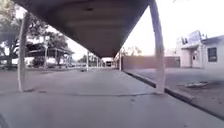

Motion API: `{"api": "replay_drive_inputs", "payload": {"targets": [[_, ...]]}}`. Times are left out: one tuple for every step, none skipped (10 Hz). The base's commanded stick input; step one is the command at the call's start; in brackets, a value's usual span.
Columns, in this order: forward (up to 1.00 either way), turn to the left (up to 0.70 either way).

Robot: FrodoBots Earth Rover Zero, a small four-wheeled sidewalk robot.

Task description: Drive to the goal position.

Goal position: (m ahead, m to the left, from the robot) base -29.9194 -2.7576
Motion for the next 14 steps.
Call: {"api": "replay_drive_inputs", "payload": {"targets": [[0.7,0.0],[0.7,0.0],[0.7,0.0],[0.64,0.06],[0.0,0.7],[0.0,0.7],[0.0,0.7],[0.0,0.7],[0.0,0.7],[0.0,0.7],[0.0,0.7],[0.0,0.7],[0.0,0.7],[0.0,0.7]]}}
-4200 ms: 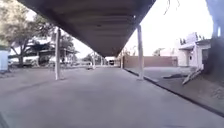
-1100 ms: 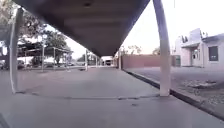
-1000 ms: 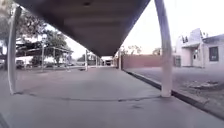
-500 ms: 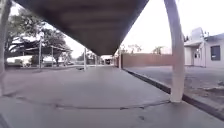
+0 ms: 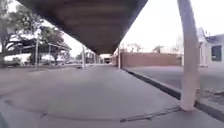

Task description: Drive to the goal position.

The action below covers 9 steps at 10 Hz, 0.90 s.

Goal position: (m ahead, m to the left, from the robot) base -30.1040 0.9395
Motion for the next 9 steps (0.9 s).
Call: {"api": "replay_drive_inputs", "payload": {"targets": [[0.0,0.7],[0.0,0.7],[0.0,0.7],[0.0,0.7],[0.0,0.7],[0.0,0.7],[0.0,0.7],[0.0,0.7],[0.0,0.7]]}}
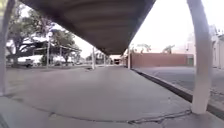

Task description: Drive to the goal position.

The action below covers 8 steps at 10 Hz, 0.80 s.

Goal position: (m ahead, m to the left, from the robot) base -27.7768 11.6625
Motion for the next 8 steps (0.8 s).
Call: {"api": "replay_drive_inputs", "payload": {"targets": [[0.0,0.7],[0.0,0.7],[0.0,0.7],[0.0,0.7],[0.0,0.7],[0.0,0.7],[0.0,0.7],[0.0,0.7]]}}
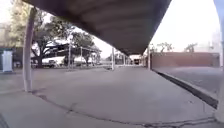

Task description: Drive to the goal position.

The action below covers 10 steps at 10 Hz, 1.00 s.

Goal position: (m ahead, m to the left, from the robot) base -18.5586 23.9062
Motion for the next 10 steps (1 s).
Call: {"api": "replay_drive_inputs", "payload": {"targets": [[0.0,0.7],[0.0,0.7],[0.0,0.7],[0.0,0.7],[0.0,0.7],[0.0,0.7],[0.0,0.7],[0.0,0.7],[0.0,0.7],[0.0,0.7]]}}
